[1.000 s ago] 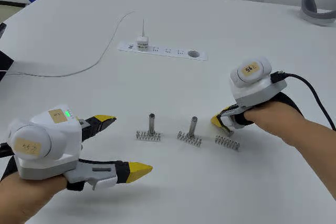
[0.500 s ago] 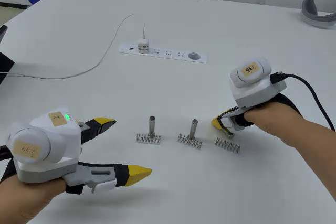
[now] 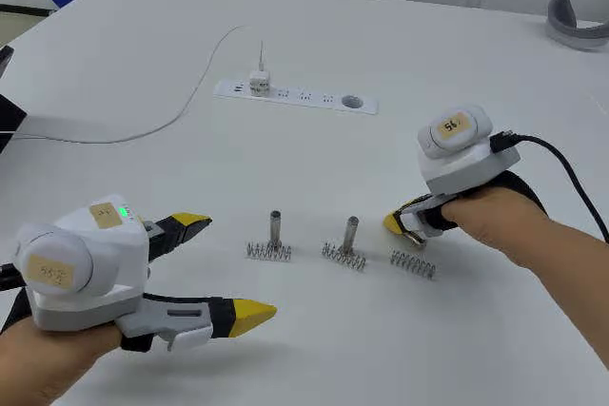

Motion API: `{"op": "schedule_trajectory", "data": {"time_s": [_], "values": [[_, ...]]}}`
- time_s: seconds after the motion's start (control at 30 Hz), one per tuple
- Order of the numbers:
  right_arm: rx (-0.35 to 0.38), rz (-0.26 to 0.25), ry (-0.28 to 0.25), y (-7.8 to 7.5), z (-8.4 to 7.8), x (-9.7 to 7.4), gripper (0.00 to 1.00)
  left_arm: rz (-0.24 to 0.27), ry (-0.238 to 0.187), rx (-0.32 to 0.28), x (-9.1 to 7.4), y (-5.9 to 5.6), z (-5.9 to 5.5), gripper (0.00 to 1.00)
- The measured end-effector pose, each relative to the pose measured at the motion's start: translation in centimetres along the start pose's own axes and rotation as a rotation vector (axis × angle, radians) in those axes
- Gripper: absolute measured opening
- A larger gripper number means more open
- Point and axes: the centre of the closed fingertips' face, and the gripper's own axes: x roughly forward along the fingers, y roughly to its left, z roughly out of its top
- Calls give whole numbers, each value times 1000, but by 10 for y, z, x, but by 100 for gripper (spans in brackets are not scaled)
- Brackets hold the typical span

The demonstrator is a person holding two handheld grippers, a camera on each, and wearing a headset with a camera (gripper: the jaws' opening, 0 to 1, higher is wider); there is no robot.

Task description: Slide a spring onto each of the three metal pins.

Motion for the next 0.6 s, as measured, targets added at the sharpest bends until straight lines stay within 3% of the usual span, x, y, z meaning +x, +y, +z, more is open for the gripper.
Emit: {"op": "schedule_trajectory", "data": {"time_s": [0.23, 0.6], "values": [[-15, 1, -20, 4, 3, -6, 9, 4, -1, -3, -1, 1, 0, 83], [-24, -15, -79, 5, 11, -30, 9, -1, -8, 4, -1, -1, 3, 82]]}}
